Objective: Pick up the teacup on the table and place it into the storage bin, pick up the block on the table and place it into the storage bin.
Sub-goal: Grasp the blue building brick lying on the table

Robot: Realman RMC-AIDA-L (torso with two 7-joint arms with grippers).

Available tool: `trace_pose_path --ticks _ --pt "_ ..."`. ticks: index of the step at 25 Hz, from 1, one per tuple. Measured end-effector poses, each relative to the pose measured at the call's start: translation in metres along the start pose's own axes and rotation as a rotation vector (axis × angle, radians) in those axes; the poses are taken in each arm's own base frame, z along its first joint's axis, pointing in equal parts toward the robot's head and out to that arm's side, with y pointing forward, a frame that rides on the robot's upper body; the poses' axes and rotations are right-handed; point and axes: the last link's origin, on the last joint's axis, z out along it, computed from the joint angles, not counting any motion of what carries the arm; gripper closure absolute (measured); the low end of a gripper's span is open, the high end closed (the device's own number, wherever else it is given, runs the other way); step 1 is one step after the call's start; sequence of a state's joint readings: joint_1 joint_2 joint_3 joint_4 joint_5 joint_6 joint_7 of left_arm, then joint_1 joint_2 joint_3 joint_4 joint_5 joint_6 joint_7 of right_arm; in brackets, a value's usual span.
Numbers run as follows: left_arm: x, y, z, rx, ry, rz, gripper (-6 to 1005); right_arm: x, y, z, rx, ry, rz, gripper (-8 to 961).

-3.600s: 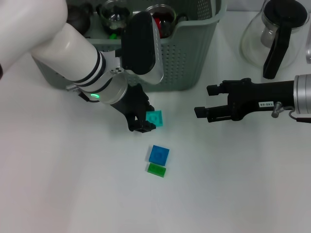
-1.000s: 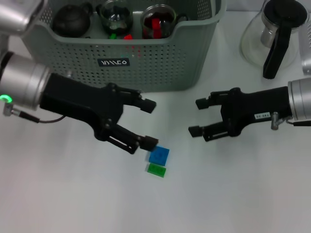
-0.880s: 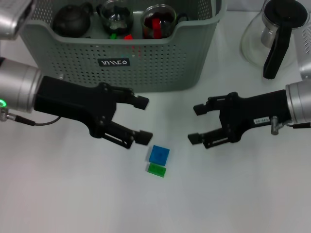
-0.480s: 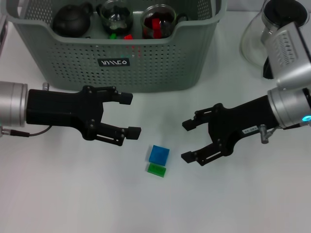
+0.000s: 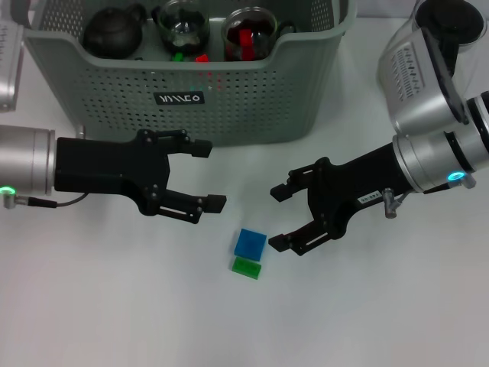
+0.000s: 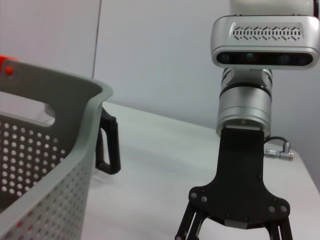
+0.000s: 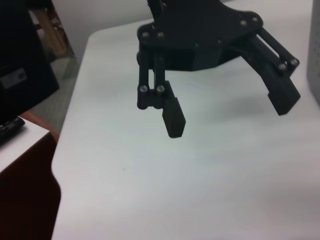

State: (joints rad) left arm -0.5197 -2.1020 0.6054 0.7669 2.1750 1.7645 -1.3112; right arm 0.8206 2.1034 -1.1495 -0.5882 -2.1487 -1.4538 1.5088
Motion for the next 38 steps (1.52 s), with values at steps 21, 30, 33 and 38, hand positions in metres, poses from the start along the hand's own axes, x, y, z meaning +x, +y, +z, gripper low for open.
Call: trace_pose_path --ticks 21,30,33,38 --pt "-0.008 0.002 0.004 -0.038 -0.108 0.021 48 0.010 -0.001 -0.007 0.035 -0.049 0.027 72" --pt "-0.008 0.003 0.015 -0.063 -0.142 0.045 48 0.032 0.002 -0.032 0.064 -0.116 0.126 71" --pt "-0.003 0.001 0.018 -0.074 -0.150 0.064 48 0.037 0.001 -0.040 0.081 -0.141 0.150 71" --pt "0.000 -0.004 0.022 -0.067 -0.174 0.088 48 0.042 0.003 -0.042 0.083 -0.151 0.162 72"
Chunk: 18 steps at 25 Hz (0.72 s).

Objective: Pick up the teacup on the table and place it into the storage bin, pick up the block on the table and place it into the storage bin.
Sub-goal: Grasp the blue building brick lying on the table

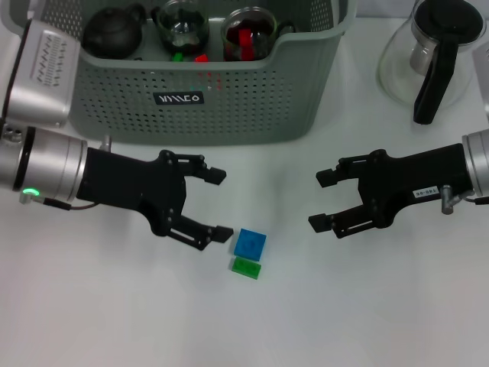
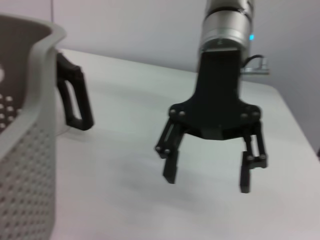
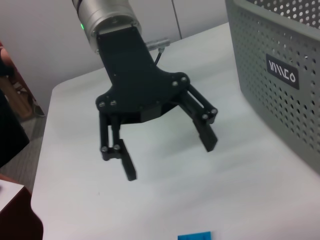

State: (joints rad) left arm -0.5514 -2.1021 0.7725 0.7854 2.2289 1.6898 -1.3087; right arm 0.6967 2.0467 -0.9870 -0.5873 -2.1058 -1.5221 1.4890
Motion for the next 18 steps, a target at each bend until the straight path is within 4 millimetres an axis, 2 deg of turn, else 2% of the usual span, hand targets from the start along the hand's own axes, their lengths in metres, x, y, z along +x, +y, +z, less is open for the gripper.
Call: trace_pose_path --ticks 9,18 --pt "-0.006 -0.003 0.001 0.064 0.020 -0.042 48 -0.006 0.005 0.026 -0.009 0.014 -0.073 72" --pt "-0.020 0.001 -0.008 0.099 0.028 -0.092 49 -0.015 0.005 0.032 -0.028 0.018 -0.123 71"
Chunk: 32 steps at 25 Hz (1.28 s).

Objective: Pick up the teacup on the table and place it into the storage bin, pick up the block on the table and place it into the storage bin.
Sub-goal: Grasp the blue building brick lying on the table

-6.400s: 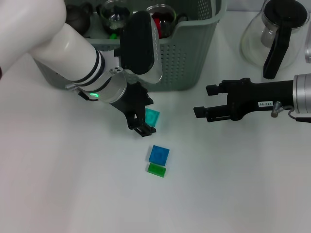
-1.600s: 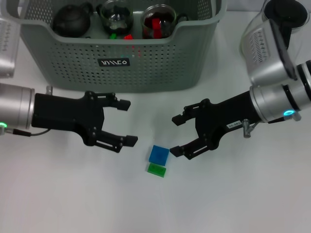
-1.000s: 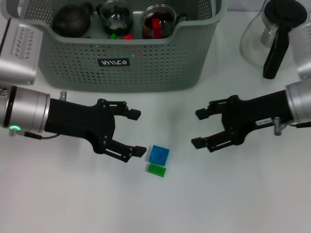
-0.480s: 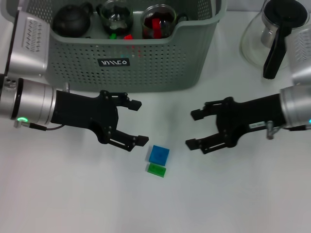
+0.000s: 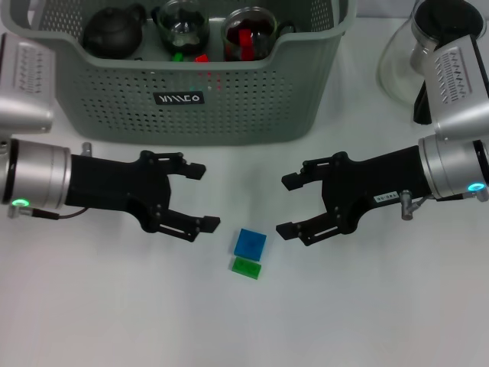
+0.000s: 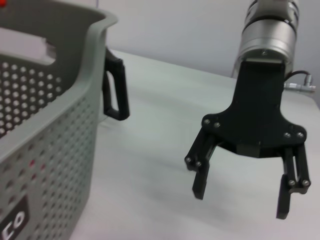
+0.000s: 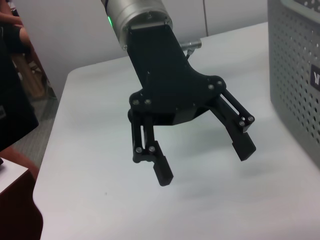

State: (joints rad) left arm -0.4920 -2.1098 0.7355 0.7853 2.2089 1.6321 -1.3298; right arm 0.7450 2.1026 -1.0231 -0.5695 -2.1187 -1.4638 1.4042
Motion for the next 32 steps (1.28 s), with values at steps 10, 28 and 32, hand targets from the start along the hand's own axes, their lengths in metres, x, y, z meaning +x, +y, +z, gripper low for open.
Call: trace_pose_path --ticks 10,28,32 --pt "-0.009 -0.004 -0.015 0.078 0.043 -0.052 49 -0.006 0.000 0.018 -0.031 0.011 -0.065 71" --pt "-0.004 -0.006 -0.013 0.075 0.051 -0.057 49 0.000 0.004 0.048 -0.026 0.067 -0.134 72" --pt "-0.004 -0.006 -0.013 0.075 0.051 -0.057 49 0.001 0.002 0.050 -0.014 0.082 -0.141 72"
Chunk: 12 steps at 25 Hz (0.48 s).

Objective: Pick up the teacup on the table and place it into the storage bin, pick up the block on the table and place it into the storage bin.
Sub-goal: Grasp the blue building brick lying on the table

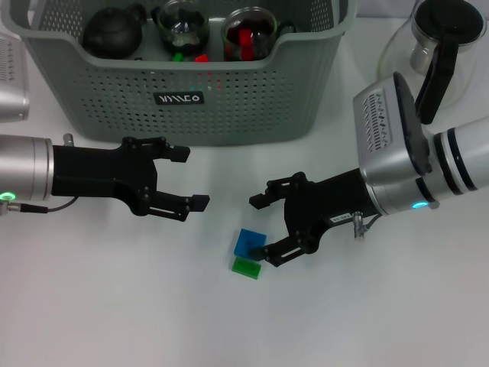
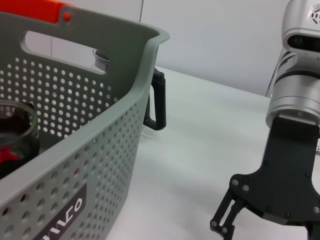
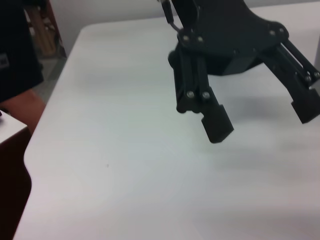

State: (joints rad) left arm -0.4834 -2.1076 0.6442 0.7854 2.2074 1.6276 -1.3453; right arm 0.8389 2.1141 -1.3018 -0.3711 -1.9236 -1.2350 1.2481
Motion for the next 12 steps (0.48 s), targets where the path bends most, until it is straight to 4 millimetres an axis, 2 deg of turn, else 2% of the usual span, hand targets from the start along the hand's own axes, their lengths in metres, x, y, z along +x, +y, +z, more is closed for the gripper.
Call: trace_pose_path --ticks 12 --pt "-0.0019 0.0000 0.0015 0.009 0.000 -0.007 49 0.0017 -0.0030 0.0055 0.029 0.031 -0.019 74"
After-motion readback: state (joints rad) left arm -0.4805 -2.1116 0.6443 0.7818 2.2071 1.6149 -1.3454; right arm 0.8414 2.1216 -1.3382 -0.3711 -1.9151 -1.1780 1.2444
